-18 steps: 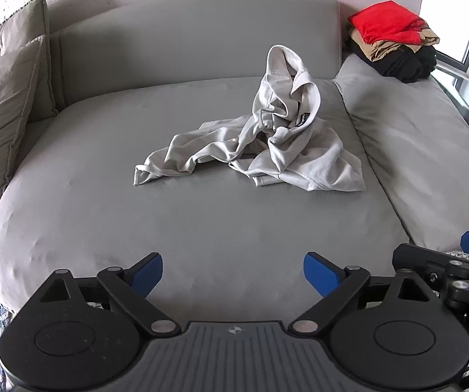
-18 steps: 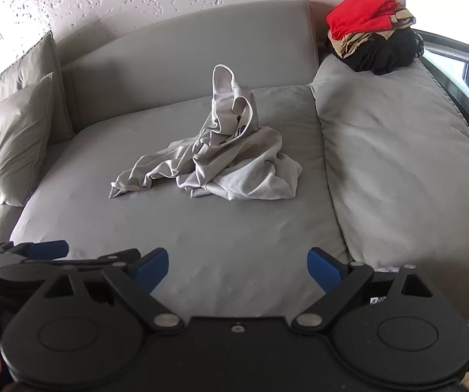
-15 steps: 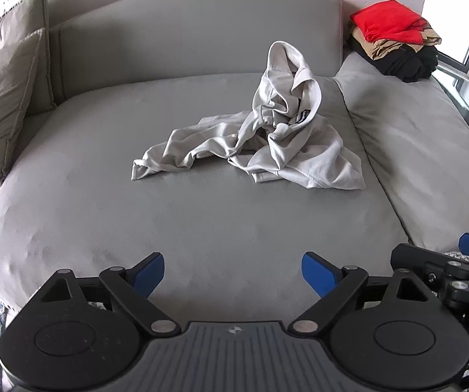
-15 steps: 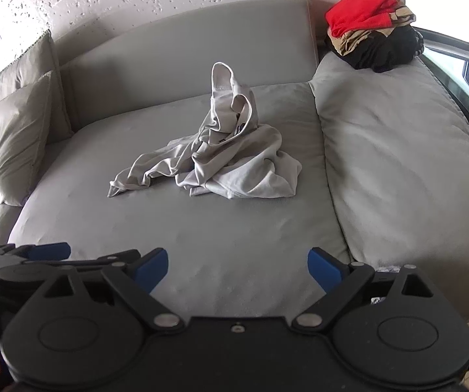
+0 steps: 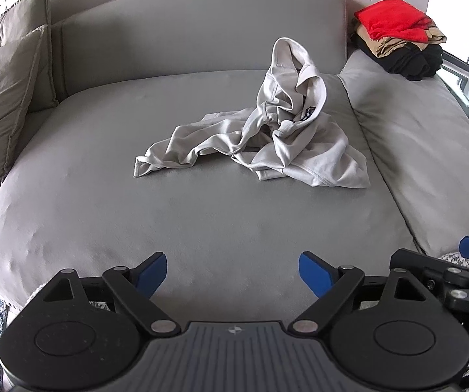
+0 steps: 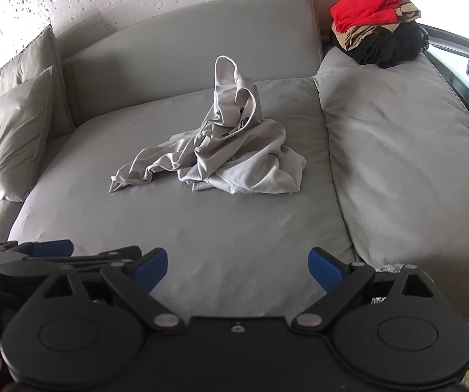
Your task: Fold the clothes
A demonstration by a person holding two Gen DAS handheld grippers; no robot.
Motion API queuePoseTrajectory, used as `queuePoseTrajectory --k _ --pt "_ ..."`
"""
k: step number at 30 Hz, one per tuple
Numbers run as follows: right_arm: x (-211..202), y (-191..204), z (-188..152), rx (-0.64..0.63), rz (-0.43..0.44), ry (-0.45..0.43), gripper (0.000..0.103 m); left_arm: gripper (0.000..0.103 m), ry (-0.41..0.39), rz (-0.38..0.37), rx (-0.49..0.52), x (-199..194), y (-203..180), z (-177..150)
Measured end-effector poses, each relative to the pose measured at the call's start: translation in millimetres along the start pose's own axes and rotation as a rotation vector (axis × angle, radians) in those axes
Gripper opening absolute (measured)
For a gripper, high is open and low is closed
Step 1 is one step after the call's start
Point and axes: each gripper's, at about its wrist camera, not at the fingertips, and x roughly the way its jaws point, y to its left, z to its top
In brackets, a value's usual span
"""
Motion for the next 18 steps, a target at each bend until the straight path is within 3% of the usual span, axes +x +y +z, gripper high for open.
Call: queuePoseTrajectory --k 18 --pt "-0.5 -0.3 1.0 0.007 0.000 0.004 0.094 0.087 -0.006 0.006 0.004 0.5 -0.2 -1.6"
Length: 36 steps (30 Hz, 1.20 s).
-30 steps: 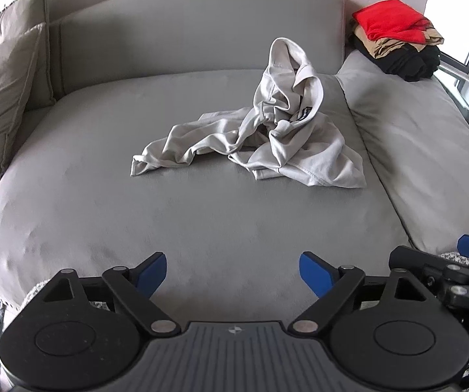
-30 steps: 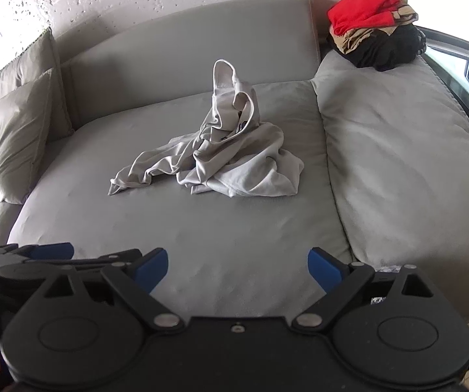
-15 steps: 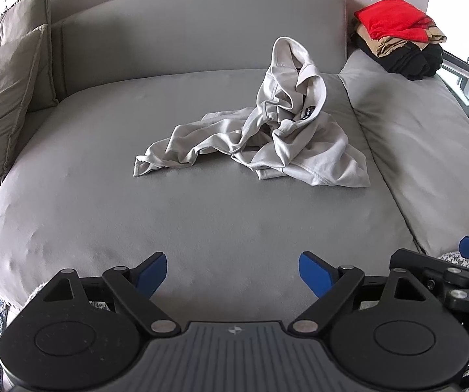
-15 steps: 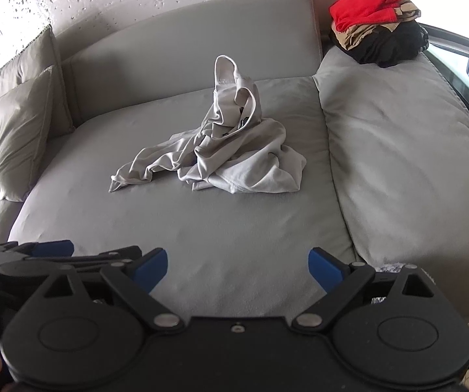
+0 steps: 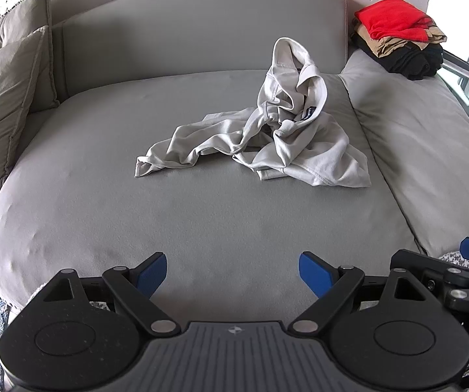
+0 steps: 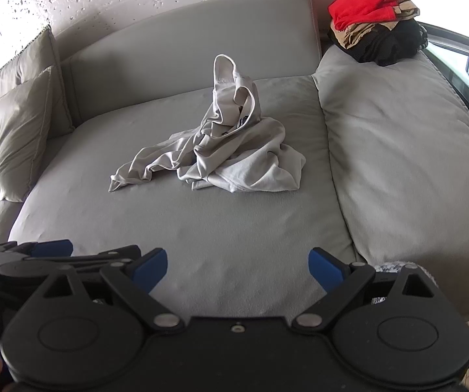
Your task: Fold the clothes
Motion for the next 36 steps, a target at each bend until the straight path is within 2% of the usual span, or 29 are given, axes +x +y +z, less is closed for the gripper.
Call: queuePoseTrajectory --k 25,36 --pt "0.7 -0.8 -2.9 0.005 -0.001 -0.002 0.095 0.087 0.003 0.002 -0.002 0.3 -2.1 -1.8" --pt "1.2 -2.0 0.0 0.014 0.007 -0.007 0.096 0.087 -0.025 0.006 -0.011 -2.5 1.7 9.4"
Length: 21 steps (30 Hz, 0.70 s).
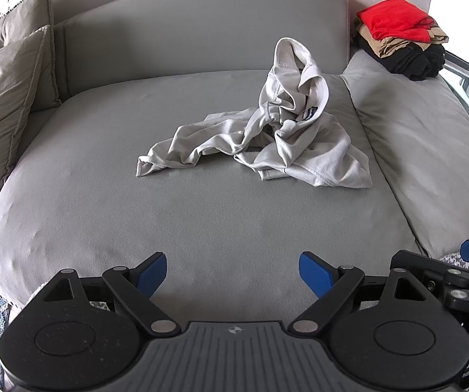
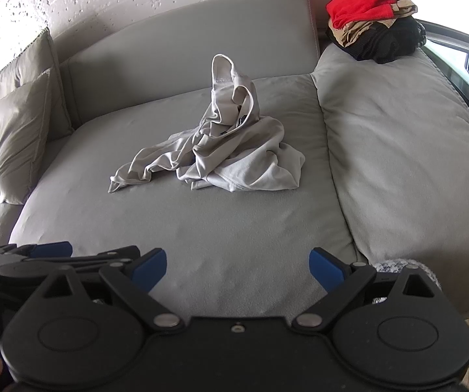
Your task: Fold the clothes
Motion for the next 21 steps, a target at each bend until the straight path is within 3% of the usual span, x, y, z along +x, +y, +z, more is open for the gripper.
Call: queuePoseTrajectory --k 8,13,19,20,21 --pt "-0.4 5.9 29.0 -0.018 0.027 -0.070 0.097 0.092 -0.062 -0.006 -0.016 -4.6 8.2 26.1" --pt "11.6 3.3 51.0 -0.026 0.007 -0.111 0.098 0.093 -0.080 0.030 -0.028 12.3 20.3 39.3" --pt "45.4 -21.2 71.7 0.040 -0.002 -0.140 0.097 0.082 -0.029 0.033 -0.086 41.0 42.7 36.1" --pt "50.0 -25.8 75.6 0.058 0.013 -0.152 0.095 0.077 -0.020 0.031 -0.098 45.3 46.5 35.3" --pt "55.5 -29.7 81.2 0.079 0.034 -0.159 0.086 0.075 -0.014 0.025 -0.110 48.7 49.7 35.1"
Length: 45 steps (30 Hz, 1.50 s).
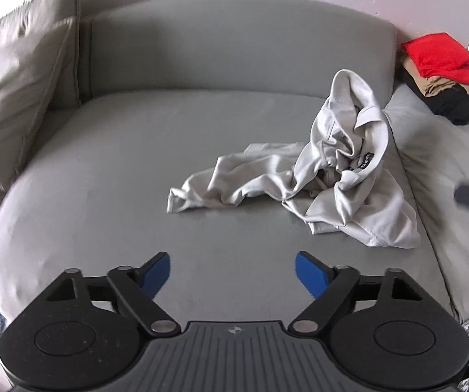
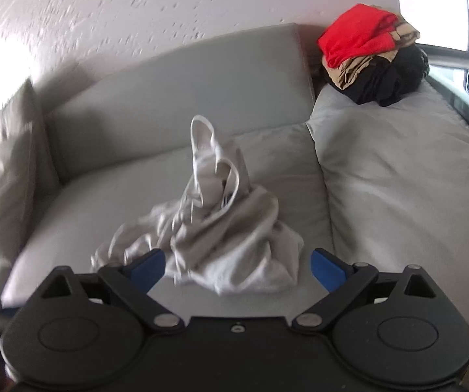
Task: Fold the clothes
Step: 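Grasp the sweatshirt with the right gripper and lift it up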
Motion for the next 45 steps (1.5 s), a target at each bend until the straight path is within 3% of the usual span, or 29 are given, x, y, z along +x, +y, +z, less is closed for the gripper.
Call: queuePoseTrajectory --k 1,3,5,8,10,14,16,17,19,20,21,24,28,31,34,38,41,45 --pt "6.2 -3.8 5.0 0.022 0.019 -0.007 0.079 0.071 0.002 -0.008 -0.009 2.5 2.2 0.5" --pt "23.6 -5.4 15.8 0.042 0.041 -0.014 0.047 0.068 -0.006 -0.026 -0.018 6.8 4.6 2.8" --pt "43.8 -3.7 27.3 0.046 0.054 -0.017 0.035 0.068 -0.010 -0.036 -0.026 11.2 5.2 4.6" --pt "74.2 -1.1 44.5 0.053 0.072 -0.022 0.038 0.068 -0.010 -0.049 -0.036 18.7 5.3 6.5" --pt "90.9 2.2 55.7 0.047 0.066 -0.038 0.050 0.069 0.000 -0.059 -0.034 25.6 4.4 5.9" --pt "116.2 8.5 75.1 0.052 0.048 -0.097 0.052 0.069 0.013 -0.078 -0.020 34.4 0.6 2.9" --pt "132.3 10.5 79.8 0.047 0.037 -0.084 0.053 0.069 0.016 -0.088 -0.011 37.5 -1.7 1.0" --pt "140.4 11.4 82.2 0.044 0.031 -0.077 0.051 0.069 0.018 -0.092 -0.007 39.1 -2.8 0.1" --pt "156.6 13.4 86.9 0.038 0.020 -0.064 0.029 0.069 0.022 -0.102 0.001 42.2 -5.0 -1.7" --pt "163.9 13.4 88.8 0.042 0.016 -0.052 0.009 0.069 0.018 -0.106 0.004 40.8 -4.9 -2.9" --pt "166.6 10.8 89.1 0.063 0.018 -0.031 0.006 0.069 0.012 -0.109 0.005 37.5 -4.0 -4.4" --pt "146.6 3.4 88.1 0.143 0.047 -0.031 0.006 0.069 -0.007 -0.118 0.009 27.8 -1.1 -8.7" --pt "87.4 0.7 91.1 0.252 0.211 -0.019 0.006 0.069 -0.044 -0.138 0.012 8.8 5.1 -14.2" --pt "41.1 16.0 92.1 0.261 0.320 0.000 0.006 0.069 -0.095 -0.177 0.025 -12.6 10.2 -19.2" --pt "22.3 39.5 94.2 0.284 0.415 0.037 0.006 0.069 -0.143 -0.194 0.030 -36.0 15.5 -21.4" --pt "36.6 89.2 117.9 0.341 0.497 0.063 0.005 0.069 -0.206 -0.213 0.036 -67.6 22.7 -23.9" --pt "22.3 115.2 161.3 0.363 0.522 -0.065 0.005 0.069 -0.259 -0.223 0.042 -91.7 29.4 -24.7" --pt "-67.0 107.3 216.2 0.336 0.571 -0.388 0.005 0.072 -0.346 -0.216 0.026 -116.4 42.1 -17.0"
